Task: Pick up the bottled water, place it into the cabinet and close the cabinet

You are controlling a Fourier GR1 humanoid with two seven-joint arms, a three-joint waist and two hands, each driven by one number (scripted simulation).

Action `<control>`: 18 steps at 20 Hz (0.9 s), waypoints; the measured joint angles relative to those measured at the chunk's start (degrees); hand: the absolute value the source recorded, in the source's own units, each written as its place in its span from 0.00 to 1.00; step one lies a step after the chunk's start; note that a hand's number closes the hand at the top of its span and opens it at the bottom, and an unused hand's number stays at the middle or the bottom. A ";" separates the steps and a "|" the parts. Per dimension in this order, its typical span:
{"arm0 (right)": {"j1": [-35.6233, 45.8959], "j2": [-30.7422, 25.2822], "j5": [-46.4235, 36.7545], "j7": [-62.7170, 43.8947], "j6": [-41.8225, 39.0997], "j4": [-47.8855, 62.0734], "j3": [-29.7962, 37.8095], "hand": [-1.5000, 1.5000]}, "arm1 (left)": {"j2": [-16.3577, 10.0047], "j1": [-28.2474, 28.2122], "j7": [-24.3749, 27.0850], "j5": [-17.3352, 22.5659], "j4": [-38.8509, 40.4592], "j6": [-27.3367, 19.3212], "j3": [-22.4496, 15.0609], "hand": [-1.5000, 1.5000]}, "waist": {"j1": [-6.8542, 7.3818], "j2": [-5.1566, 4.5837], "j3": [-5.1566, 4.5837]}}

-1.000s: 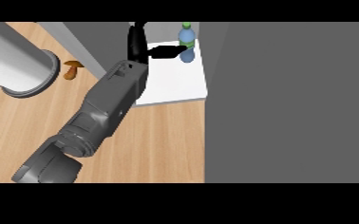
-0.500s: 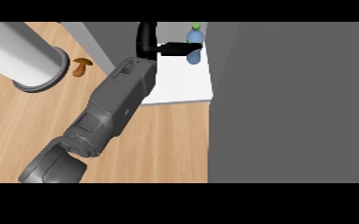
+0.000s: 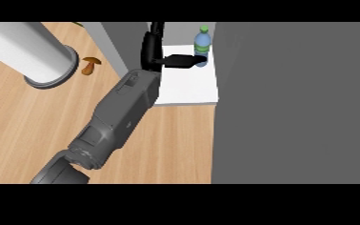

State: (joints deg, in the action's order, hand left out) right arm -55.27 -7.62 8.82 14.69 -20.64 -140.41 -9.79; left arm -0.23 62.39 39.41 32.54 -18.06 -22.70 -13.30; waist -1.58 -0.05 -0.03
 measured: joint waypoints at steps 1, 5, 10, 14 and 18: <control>0.04 -0.18 0.13 -0.30 -0.05 -0.12 0.40 0.00 | 0.05 -0.99 -0.31 0.32 -1.59 -0.16 -0.73 0.00 | 0.12 0.08 0.00; -0.28 0.45 0.01 -1.22 0.61 -0.37 -0.85 0.00 | 0.15 -6.67 -1.45 1.87 -8.60 0.96 -4.18 0.00 | 0.53 0.37 0.00; -0.08 1.10 -0.59 -1.41 1.34 -0.30 -1.59 0.00 | 0.21 -14.32 -2.74 4.10 -19.42 3.35 -9.54 0.00 | 1.13 0.50 0.00; -0.78 1.33 -0.96 -1.30 1.57 -0.43 -2.34 0.00 | -0.08 -20.67 -3.35 4.81 -28.19 5.50 -12.92 0.00 | 1.44 0.55 0.00; -0.36 1.87 -1.99 -1.69 2.50 -0.63 -3.54 0.00 | -0.94 -27.23 -3.95 3.76 -37.84 5.62 -15.76 0.00 | 1.81 0.54 0.00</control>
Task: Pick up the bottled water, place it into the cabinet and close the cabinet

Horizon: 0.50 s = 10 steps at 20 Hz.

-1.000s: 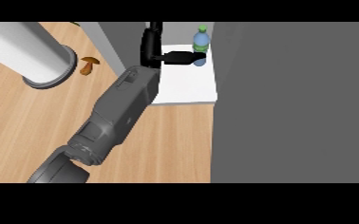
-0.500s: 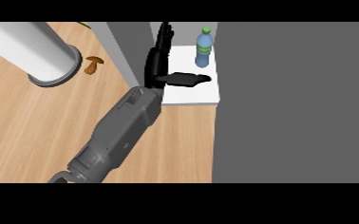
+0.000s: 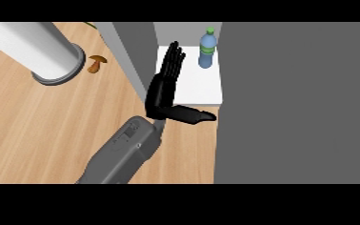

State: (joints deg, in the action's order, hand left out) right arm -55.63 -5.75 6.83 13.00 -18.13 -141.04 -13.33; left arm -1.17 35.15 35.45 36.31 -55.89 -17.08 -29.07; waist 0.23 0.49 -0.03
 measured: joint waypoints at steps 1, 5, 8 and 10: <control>0.05 -0.16 -0.07 0.00 0.07 -0.15 0.16 0.00 | -0.24 -1.74 -0.50 -0.29 -2.34 0.11 -0.97 0.00 | 0.06 0.00 0.00; 1.01 -1.56 -1.75 -0.31 -0.74 -0.28 -0.65 0.00 | -1.84 -7.64 -2.78 -1.00 -11.37 -0.27 -3.05 1.00 | 0.08 -0.04 0.01; 0.38 -4.02 -2.48 0.84 -3.35 -0.60 -1.12 1.00 | -4.40 -13.26 -3.70 -1.18 -17.10 0.74 -4.84 1.00 | 0.14 0.03 0.01; -0.03 -5.88 -3.70 0.83 -4.91 -1.03 -1.90 1.00 | -5.71 -16.45 -4.36 -1.45 -20.29 0.88 -6.08 1.00 | 0.14 0.04 -0.03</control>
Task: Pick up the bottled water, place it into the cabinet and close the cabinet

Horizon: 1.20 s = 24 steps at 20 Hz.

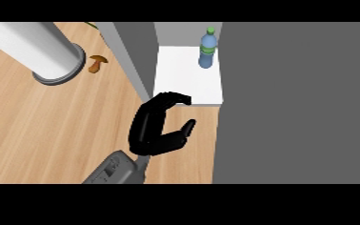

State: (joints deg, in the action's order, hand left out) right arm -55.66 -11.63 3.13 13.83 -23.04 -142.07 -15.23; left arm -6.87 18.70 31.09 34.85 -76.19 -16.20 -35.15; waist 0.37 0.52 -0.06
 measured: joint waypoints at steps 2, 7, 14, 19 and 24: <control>-0.43 -1.66 -0.42 -0.50 -1.19 -0.46 -1.15 1.00 | -2.36 -3.11 -0.79 0.07 -3.63 0.37 -0.39 1.00 | 0.16 -0.01 -0.06; -0.37 -6.11 -1.45 0.22 -5.42 -0.62 -3.69 1.00 | -7.67 -10.27 -0.41 0.46 -11.27 0.86 0.78 0.00 | 0.17 0.04 -0.03; 0.51 -8.57 -3.36 1.04 -7.04 -0.90 -10.46 1.00 | -14.33 -18.54 -0.57 3.66 -20.12 2.60 5.25 0.00 | -0.15 0.29 -0.11; 2.02 -11.07 -4.06 -0.77 -7.35 -1.07 -15.05 1.00 | -18.23 -24.18 -0.57 7.75 -24.77 5.56 8.96 0.00 | 0.53 0.44 -0.26; 5.49 -13.15 -4.80 -2.86 -6.96 -1.23 -17.80 1.00 | -21.22 -27.84 -0.93 11.13 -27.24 7.94 12.44 0.00 | 1.14 0.55 -0.49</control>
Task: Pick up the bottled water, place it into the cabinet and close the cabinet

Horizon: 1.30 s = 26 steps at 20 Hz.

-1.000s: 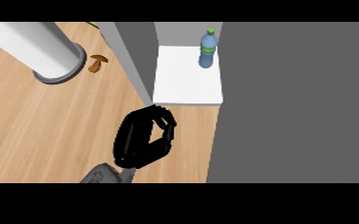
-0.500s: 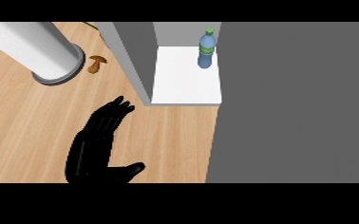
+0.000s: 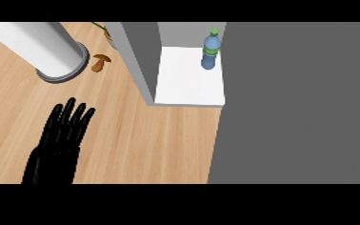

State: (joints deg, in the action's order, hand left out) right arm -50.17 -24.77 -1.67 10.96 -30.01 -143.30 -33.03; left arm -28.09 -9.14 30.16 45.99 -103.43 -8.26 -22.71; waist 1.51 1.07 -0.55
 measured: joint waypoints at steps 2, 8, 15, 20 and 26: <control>1.83 -0.61 -0.23 -0.65 0.54 -0.04 -0.30 1.00 | -1.51 -1.56 -0.11 1.04 -1.07 1.32 1.15 0.00 | 0.46 0.13 -0.07; 4.69 0.34 -0.35 -3.77 4.34 0.11 -2.56 1.00 | -5.25 -5.33 0.06 3.85 -2.93 5.16 4.80 0.00 | 1.79 -0.25 -0.26; 6.59 1.81 0.51 -6.03 6.30 0.60 -4.06 1.00 | -8.72 -8.53 0.08 6.16 -4.51 9.71 7.61 0.00 | 4.10 -1.00 -0.25; 10.06 1.67 1.17 -8.37 5.81 0.63 -3.91 1.00 | -10.68 -9.32 -0.15 7.49 -4.88 12.98 9.05 0.00 | 6.04 -1.80 -0.32; 14.12 1.22 1.95 -10.83 4.44 0.69 -3.49 1.00 | -12.63 -9.81 -0.41 8.70 -4.73 16.07 10.66 0.00 | 8.32 -2.44 -0.45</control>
State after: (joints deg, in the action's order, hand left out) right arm -36.05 -23.55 0.28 0.13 -25.57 -142.61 -36.52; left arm -40.72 -18.95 29.75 54.69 -108.16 7.81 -12.05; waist 9.83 -1.37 -1.01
